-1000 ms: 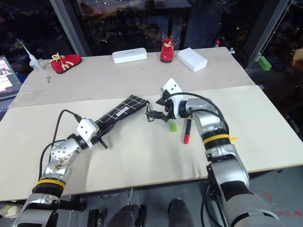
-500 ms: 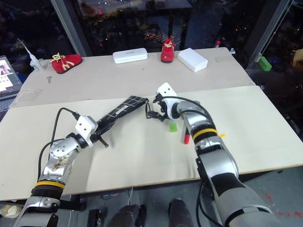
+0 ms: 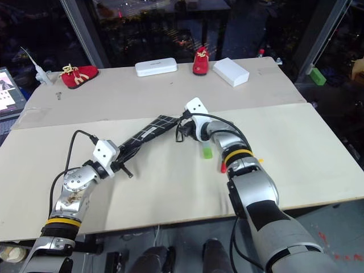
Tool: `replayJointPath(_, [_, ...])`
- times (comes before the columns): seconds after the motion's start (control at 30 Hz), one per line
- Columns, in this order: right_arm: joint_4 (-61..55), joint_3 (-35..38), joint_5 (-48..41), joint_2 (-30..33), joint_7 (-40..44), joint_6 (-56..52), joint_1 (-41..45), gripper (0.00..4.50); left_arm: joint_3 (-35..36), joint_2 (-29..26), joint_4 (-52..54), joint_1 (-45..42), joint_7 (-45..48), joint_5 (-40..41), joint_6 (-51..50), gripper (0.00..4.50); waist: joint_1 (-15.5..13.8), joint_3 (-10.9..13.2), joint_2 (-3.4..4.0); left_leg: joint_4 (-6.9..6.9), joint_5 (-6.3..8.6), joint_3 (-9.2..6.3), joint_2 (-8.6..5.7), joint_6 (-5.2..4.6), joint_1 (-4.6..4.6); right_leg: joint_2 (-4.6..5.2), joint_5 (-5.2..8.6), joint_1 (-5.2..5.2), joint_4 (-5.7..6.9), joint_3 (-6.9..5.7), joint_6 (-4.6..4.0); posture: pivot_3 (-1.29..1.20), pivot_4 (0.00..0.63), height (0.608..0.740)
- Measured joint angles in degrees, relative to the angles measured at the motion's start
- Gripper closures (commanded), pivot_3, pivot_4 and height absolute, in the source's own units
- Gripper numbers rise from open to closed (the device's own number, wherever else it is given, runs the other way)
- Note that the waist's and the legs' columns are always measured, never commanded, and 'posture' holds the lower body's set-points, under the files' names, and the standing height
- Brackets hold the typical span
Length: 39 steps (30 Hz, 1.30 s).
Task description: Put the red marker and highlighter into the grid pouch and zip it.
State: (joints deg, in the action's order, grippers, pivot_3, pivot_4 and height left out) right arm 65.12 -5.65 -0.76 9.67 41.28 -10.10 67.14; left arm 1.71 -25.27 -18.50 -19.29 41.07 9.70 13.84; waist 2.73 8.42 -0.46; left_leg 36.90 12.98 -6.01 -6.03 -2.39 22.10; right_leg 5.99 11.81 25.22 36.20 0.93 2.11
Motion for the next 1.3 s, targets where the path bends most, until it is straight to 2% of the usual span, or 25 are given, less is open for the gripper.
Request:
replayJointPath(0.37, [-1.6, -0.7, 0.5, -0.1, 5.4, 0.2, -0.6, 4.46, 0.6, 0.1, 0.0, -0.1, -0.1, 0.8, 0.0, 4.50, 0.0, 0.0, 0.00, 0.01, 0.00, 0.00, 0.00, 0.00, 0.00, 0.00, 0.00, 0.00, 0.01, 0.00, 0.00, 0.00, 0.150, 0.740])
replayJointPath(0.57, [-13.4, -5.3, 1.5, -2.9, 11.1, -1.5, -6.1, 4.46, 0.8, 0.3, 0.0, -0.1, -0.3, 0.8, -0.1, 4.50, 0.1, 0.0, 0.00, 0.02, 0.00, 0.00, 0.00, 0.00, -0.01, -0.01, 0.00, 0.01, 0.04, 0.00, 0.00, 0.00, 0.150, 0.740])
replayJointPath(0.83, [-26.8, -11.8, 2.4, -8.8, 11.5, -8.7, -11.9, 4.46, 0.9, 1.0, -0.2, -0.4, -0.3, 0.8, -0.3, 4.50, -0.1, 0.0, 0.00, 0.04, -0.01, -0.02, -0.01, 0.02, -0.01, -0.01, 0.00, 0.02, 0.06, -0.03, 0.00, 0.00, 0.150, 0.740])
replayJointPath(1.0, [-30.9, -11.5, 1.4, -11.8, 10.9, -13.3, -12.0, 4.46, 1.3, 1.5, -0.5, -1.3, -0.3, 0.8, -0.3, 4.50, -0.1, 0.0, 0.00, 0.04, -0.01, -0.03, 0.00, 0.03, -0.02, -0.02, 0.00, 0.02, 0.06, -0.04, 0.00, 0.00, 0.150, 0.740])
replayJointPath(1.3, [-38.4, -9.2, -3.6, -11.4, 12.2, -22.2, -11.9, 4.46, 2.1, 2.1, -0.5, -2.5, -0.3, 1.2, 0.0, 4.50, 0.0, 0.0, -0.01, 0.04, -0.01, -0.03, -0.01, 0.04, -0.02, -0.01, 0.00, 0.02, 0.06, -0.06, 0.00, 0.00, 0.150, 0.740])
